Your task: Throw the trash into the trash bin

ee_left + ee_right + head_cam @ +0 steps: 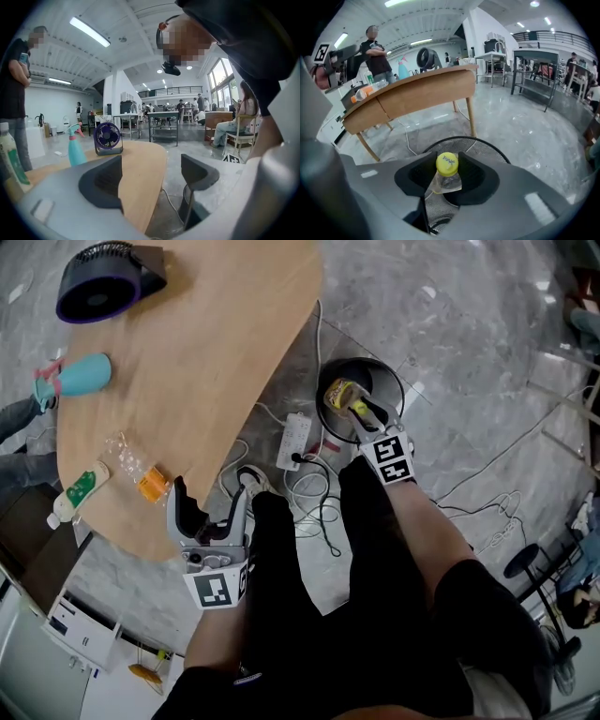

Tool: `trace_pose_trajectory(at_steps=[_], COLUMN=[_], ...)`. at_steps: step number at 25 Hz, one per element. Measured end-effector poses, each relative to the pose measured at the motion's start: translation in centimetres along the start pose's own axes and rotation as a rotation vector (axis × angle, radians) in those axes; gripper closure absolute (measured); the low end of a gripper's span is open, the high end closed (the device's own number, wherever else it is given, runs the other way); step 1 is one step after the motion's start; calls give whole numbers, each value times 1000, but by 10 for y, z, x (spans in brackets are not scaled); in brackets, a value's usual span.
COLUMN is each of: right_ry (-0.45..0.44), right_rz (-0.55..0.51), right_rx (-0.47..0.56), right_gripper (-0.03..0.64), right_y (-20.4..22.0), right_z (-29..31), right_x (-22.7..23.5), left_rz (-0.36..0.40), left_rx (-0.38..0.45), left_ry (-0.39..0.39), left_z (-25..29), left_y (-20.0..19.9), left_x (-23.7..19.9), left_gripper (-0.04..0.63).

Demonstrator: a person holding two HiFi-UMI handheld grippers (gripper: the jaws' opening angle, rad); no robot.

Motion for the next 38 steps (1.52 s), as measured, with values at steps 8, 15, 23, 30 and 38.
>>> trace_pose_trajectory(at_steps=[8,15,23,30,38], right_ry=[-8,-8,37,-157,-339], right_rz=[-117,-163,-113,-59,-104], right_rx=[-150,-276,-18,463,599], right_gripper=[448,446,338,292,237], right_y=[38,72,-7,-174,-250], right_z=[49,73,14,-97,-73], right_x=[-15,-21,-38,-177,-309], left_rz=[-29,-48,-76,-86,-77], left_rx=[-6,7,28,42,75], left_ry=[-13,-21,-46,-189,-333], left_z=[-20,-40,-65,-111,-168], left_y=[16,23,18,12,16], left_x=[-14,-32,-47,-92,-152], left_gripper=[195,196,196,196,196])
Point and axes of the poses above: the fingertips, and each gripper's own axes: z forward along the fingers, x to its right, y out of its underside, the point moved 10 cm from there along -z, backward along the fingers, and after that the axes turned 4 degrees about x, right-handed, at the moved point
